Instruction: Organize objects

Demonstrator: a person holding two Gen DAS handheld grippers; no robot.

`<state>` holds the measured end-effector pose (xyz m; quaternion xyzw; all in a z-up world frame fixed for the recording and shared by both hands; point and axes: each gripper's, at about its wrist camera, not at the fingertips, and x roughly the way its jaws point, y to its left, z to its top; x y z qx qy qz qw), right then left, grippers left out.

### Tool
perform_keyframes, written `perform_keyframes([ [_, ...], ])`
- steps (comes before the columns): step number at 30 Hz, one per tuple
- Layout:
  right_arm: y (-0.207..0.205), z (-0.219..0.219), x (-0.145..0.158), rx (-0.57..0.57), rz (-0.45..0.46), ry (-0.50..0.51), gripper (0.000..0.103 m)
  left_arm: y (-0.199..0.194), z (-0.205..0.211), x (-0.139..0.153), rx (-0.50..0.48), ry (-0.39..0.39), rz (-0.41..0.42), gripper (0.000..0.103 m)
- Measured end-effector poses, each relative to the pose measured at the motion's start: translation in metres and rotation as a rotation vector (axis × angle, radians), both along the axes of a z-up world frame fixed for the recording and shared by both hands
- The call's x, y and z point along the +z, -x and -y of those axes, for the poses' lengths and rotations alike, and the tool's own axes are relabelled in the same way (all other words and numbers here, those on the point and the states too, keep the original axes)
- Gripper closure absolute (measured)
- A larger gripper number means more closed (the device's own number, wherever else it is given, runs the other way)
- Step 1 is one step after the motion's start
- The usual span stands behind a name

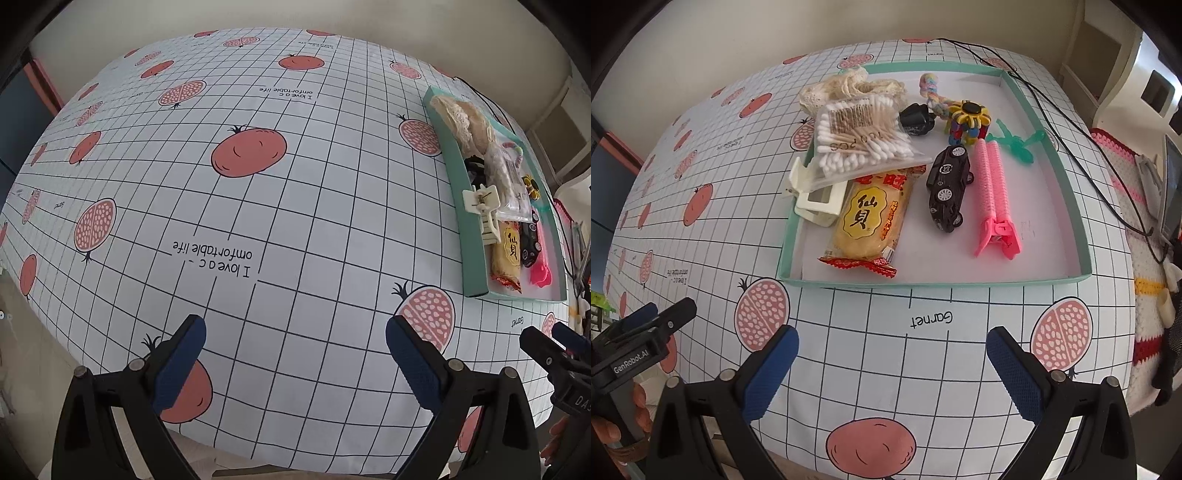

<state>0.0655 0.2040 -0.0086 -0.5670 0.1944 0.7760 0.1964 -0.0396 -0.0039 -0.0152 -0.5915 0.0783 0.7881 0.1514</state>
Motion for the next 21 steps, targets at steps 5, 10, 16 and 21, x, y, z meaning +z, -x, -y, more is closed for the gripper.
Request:
perform_keyframes([
  [5, 0.004, 0.004, -0.002, 0.017, 0.003, -0.004, 0.0, -0.004, -0.003, -0.001, -0.01, 0.008, -0.004, 0.005],
  [10, 0.006, 0.005, -0.006, 0.023, 0.014, 0.002, 0.0, -0.006, -0.005, -0.005, -0.011, 0.006, 0.019, 0.005],
  [16, 0.008, 0.007, -0.006, 0.035, 0.013, -0.003, 0.0, -0.007, -0.007, -0.009, -0.004, 0.01, 0.043, 0.005],
  [21, 0.013, 0.01, -0.007, 0.038, 0.013, -0.01, 0.0, -0.006, -0.007, -0.009, 0.007, 0.013, 0.049, 0.005],
])
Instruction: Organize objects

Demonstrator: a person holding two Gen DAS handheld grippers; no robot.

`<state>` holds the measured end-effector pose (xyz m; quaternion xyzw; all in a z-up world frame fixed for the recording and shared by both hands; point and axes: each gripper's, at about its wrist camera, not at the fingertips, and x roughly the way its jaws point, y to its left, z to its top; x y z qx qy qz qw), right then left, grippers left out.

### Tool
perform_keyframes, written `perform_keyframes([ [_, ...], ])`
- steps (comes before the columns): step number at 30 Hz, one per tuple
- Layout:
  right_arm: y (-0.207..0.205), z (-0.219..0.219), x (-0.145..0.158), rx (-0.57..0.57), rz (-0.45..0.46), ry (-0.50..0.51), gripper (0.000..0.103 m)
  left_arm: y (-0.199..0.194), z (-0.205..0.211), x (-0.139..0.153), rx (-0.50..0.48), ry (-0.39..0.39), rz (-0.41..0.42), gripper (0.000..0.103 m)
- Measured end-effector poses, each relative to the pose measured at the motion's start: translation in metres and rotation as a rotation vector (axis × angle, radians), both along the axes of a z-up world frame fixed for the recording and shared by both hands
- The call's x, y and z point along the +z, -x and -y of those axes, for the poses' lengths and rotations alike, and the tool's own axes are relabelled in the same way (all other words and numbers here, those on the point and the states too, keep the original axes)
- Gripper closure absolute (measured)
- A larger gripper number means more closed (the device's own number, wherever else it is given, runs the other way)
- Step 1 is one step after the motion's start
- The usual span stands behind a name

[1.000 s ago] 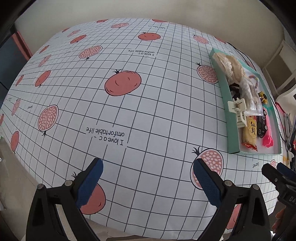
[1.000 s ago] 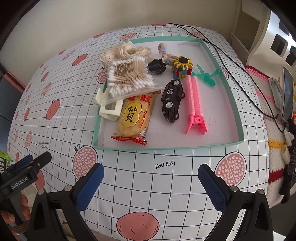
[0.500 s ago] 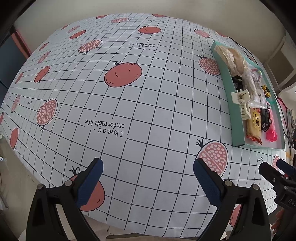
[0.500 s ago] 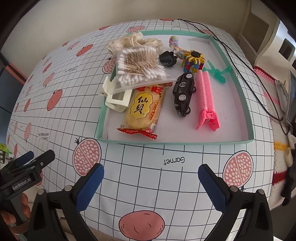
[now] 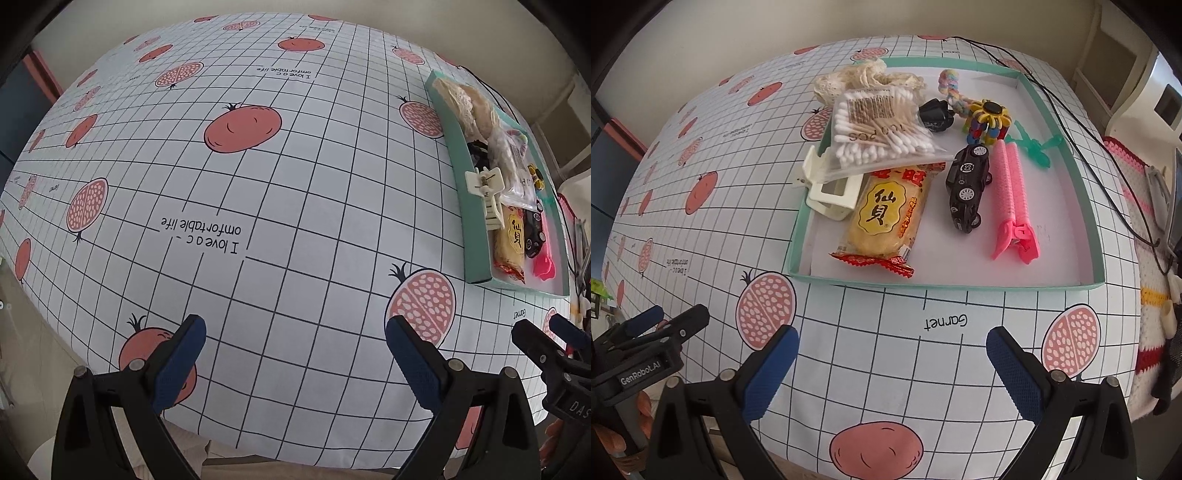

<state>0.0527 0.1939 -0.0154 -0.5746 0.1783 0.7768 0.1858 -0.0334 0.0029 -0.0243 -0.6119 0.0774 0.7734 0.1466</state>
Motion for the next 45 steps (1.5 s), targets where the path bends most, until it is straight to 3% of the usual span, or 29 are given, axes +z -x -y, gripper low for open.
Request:
perform_keyframes([
  [45, 0.007, 0.004, 0.011, -0.004, -0.038, -0.045, 0.0, 0.001, -0.013, 0.012, 0.022, -0.007, 0.007, 0.005],
])
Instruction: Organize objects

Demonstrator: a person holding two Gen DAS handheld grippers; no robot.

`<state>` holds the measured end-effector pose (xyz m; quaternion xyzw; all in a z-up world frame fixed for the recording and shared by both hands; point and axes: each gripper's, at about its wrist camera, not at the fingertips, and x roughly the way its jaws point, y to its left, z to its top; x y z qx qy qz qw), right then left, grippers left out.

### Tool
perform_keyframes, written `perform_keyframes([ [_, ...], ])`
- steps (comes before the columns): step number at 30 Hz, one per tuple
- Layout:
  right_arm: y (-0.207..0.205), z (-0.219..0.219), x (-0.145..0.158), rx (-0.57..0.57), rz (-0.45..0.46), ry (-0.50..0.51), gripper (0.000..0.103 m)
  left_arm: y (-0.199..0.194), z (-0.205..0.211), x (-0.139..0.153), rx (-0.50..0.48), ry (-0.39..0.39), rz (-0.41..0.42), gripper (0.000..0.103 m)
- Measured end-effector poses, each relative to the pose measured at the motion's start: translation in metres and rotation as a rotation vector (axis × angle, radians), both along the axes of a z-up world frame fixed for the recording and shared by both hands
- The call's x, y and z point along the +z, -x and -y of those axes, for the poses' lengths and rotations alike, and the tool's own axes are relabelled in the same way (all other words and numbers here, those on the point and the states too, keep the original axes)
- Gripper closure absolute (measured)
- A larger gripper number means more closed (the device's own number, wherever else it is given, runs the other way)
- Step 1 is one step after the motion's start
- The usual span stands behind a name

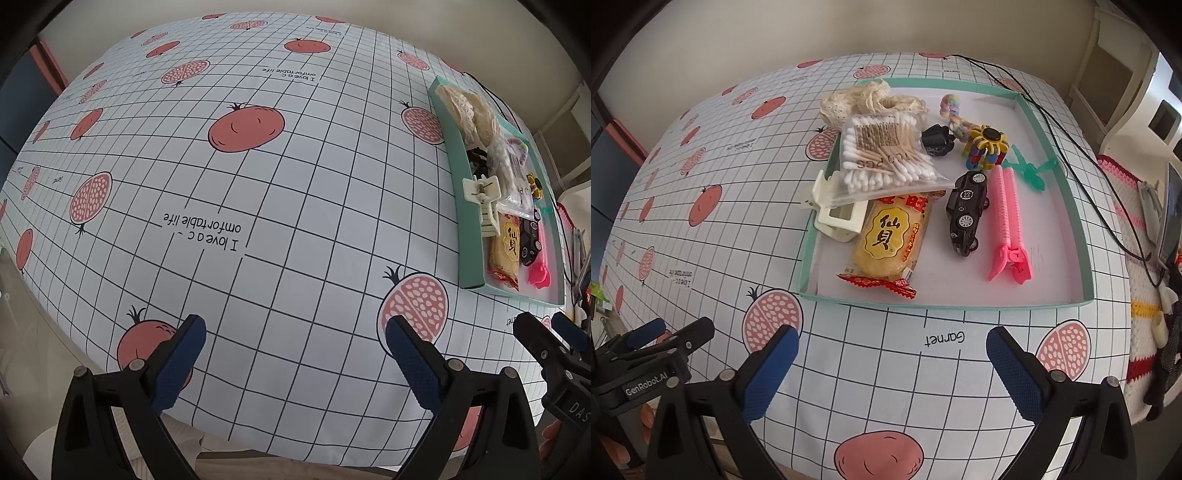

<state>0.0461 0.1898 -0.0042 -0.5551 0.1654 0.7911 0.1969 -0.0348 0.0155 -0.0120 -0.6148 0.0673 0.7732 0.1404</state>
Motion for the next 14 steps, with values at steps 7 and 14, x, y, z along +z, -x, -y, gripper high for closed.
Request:
perform_keyframes([
  [7, 0.0001, 0.0004, 0.0, -0.001, 0.0, 0.0, 0.0, 0.002, 0.0037, 0.0002, -0.002, 0.001, -0.003, 0.005],
  [14, 0.0001, 0.0006, -0.0001, -0.002, 0.0, 0.0, 0.0, -0.0006, 0.0024, 0.001, 0.0, 0.001, 0.002, 0.005],
])
